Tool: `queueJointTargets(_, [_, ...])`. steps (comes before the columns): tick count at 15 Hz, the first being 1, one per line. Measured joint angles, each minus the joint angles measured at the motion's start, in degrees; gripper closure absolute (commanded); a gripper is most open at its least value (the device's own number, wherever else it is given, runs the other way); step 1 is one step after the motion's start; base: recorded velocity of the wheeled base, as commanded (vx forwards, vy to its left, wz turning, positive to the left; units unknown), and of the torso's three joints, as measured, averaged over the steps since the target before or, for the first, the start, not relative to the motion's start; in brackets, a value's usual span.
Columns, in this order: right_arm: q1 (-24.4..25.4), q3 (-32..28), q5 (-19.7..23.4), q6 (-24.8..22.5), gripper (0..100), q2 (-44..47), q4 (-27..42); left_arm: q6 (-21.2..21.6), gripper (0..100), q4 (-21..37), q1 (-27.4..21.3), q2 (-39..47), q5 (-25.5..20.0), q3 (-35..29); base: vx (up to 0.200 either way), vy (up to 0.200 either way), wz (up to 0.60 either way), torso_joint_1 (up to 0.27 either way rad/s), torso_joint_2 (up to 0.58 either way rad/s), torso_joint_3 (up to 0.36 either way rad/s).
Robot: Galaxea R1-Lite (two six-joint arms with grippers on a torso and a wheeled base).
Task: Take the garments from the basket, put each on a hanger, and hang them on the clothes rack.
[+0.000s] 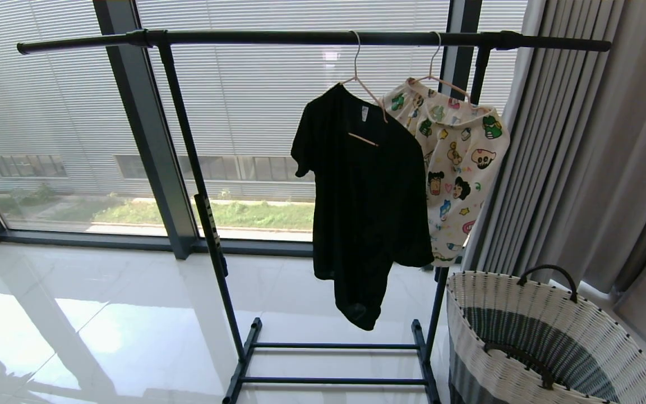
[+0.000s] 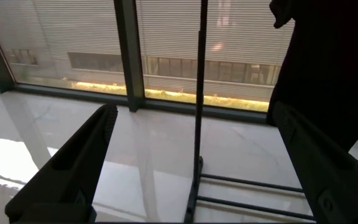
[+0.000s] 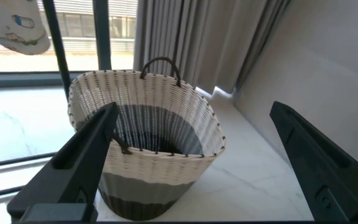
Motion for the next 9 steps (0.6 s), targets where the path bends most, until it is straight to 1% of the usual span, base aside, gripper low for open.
queueJointTargets(6, [0.0, 0.0, 0.0, 0.3, 0, 0.0, 0.0, 0.1, 0, 0.0, 0.0, 0.0, -0.7, 0.0, 0.000, 0.000, 0.00, 0.000, 0.00, 0.000])
queueJointTargets(8, [0.0, 0.0, 0.2, 0.3, 0, 0.0, 0.0, 0.1, 0, 0.2, 0.0, 0.0, -3.6, 0.0, 0.000, 0.000, 0.00, 0.000, 0.00, 0.000])
queueJointTargets(9, [0.4, 0.0, 0.3, 0.8, 0, -0.1, 0.1, -0.2, 0, 0.2, 0.0, 0.0, -7.3, 0.0, 0.000, 0.000, 0.00, 0.000, 0.00, 0.000])
